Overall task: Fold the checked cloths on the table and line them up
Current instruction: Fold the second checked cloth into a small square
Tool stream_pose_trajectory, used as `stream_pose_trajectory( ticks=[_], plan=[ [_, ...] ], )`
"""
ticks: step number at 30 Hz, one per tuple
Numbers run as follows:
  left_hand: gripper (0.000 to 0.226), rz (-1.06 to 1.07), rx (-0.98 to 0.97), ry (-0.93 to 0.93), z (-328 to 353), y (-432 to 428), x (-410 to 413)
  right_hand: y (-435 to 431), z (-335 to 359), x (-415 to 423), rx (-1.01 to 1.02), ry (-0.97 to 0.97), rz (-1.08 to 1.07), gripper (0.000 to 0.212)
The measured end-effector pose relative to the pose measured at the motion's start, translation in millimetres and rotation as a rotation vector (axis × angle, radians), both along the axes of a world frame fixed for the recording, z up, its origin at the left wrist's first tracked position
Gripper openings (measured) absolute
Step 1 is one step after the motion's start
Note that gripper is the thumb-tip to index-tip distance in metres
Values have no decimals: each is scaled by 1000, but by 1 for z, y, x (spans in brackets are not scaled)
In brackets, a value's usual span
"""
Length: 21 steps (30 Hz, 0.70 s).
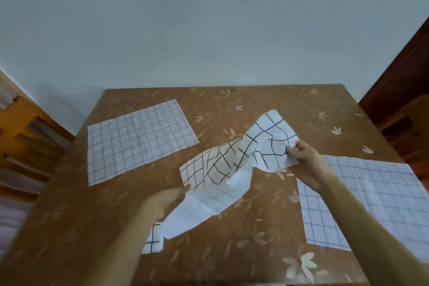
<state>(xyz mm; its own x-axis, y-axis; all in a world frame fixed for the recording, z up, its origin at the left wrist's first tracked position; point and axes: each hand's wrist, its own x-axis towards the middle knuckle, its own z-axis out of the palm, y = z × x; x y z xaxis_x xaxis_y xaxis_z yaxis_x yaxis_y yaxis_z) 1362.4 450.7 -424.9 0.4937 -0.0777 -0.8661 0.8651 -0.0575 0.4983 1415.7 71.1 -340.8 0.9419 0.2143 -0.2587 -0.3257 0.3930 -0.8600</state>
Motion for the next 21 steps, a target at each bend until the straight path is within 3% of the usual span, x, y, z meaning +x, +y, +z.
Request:
stream_pose_trajectory(
  ticks=[2, 5, 7, 9, 12, 14, 18, 21],
  plan=[
    [12, 40, 98, -107, -9, -13, -4, -13, -29, -7, -28, 83, -37, 45],
    [7, 198, 142, -246, -20, -22, -2, -31, -64, -13, -84, 172, -87, 36],
    [34, 306, 166, -311, -24, -18, 1, -44, -84, -15, -119, 204, -144, 31],
    [44, 349, 188, -395, -22, -9, -1, -60, -102, -18, -180, 227, -243, 23],
    [42, 258, 260, -494, -18, 10, -9, -83, -123, -26, -316, 250, -337, 16],
    [46, 199, 162, -454, -19, 22, -14, -93, -135, -30, -412, 263, -317, 20],
    [42, -4, 294, -420, -23, 31, -15, -93, -141, -29, -588, 239, -185, 32],
    [41, -129, 408, -418, -24, 31, -12, -85, -138, -22, -852, 175, -2, 35]
  ],
)
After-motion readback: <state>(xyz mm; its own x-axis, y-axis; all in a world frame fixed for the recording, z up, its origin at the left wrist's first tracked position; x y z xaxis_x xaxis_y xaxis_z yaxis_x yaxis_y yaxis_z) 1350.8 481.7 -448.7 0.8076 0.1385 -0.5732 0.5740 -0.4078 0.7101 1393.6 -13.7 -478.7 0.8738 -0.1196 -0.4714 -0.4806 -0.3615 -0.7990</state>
